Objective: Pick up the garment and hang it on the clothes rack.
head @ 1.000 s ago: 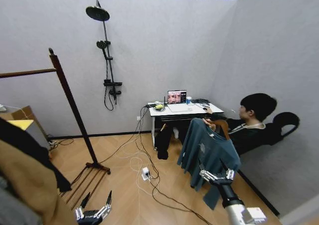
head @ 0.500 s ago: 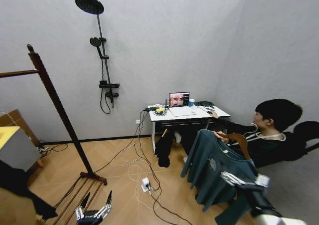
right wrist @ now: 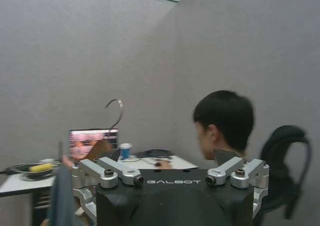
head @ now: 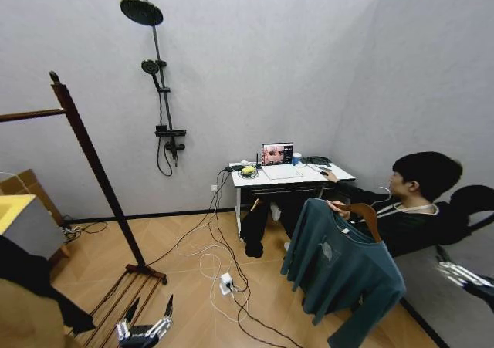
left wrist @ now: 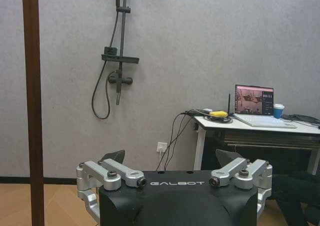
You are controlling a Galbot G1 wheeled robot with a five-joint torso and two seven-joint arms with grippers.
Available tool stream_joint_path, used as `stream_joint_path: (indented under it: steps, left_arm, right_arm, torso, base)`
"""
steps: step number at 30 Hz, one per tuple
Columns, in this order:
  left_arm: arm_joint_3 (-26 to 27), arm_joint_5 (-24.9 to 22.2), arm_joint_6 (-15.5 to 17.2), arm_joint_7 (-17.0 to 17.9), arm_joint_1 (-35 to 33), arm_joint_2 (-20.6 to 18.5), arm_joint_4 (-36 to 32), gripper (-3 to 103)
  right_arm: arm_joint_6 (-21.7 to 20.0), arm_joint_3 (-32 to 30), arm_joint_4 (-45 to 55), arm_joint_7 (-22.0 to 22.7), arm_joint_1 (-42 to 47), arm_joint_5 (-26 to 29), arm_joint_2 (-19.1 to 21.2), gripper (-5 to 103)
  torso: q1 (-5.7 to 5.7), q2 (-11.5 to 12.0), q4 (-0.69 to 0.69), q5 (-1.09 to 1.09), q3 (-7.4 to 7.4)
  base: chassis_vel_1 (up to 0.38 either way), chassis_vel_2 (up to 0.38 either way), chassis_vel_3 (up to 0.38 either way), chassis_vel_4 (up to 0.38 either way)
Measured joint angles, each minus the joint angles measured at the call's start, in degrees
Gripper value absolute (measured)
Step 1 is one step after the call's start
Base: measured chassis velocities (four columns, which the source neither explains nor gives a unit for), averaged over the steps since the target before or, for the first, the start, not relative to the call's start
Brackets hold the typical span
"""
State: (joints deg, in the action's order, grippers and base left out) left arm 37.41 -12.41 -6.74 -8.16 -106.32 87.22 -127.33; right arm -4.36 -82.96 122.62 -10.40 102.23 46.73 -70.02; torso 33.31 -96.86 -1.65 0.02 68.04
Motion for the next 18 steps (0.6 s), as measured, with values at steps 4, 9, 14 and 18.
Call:
stream_joint_path:
  steps: [4,9,14,18]
  left_arm:
    - [0.00,0.00,0.00,0.01,0.00,0.00,0.00,100]
    - [0.01,0.00,0.00,0.02,0.00,0.00,0.00,100]
    - [0.00,0.00,0.00,0.01,0.00,0.00,0.01,100]
    - [0.01,0.00,0.00,0.01,0.00,0.00,0.00,100]
  right_arm:
    - [-0.59,3.18,-4.91,-8.39,-2.66,1.12,5.33,100]
    - [-1.08,7.09,-11.35,-15.25,-8.55,-1.23,11.65,100]
    - [-2.44,10.89,-16.78,-15.14,-16.64,-5.68,15.18,100]
    - [-2.87,11.83,-17.66,-14.60,-18.01,-6.41,15.57,100]
  torso:
    - [-0.01,0.00,0.01,-0.02,0.00]
    - [-0.01,0.00,0.01,-0.01,0.00]
    - [0.00,0.00,0.03,-0.02,0.01]
    - [0.00,0.00,0.00,-0.02,0.01]
  base:
    - [0.000,0.000,0.000,0.000]
    - [0.000,0.000,0.000,0.000]
    - [0.000,0.000,0.000,0.000]
    - [0.000,0.000,0.000,0.000]
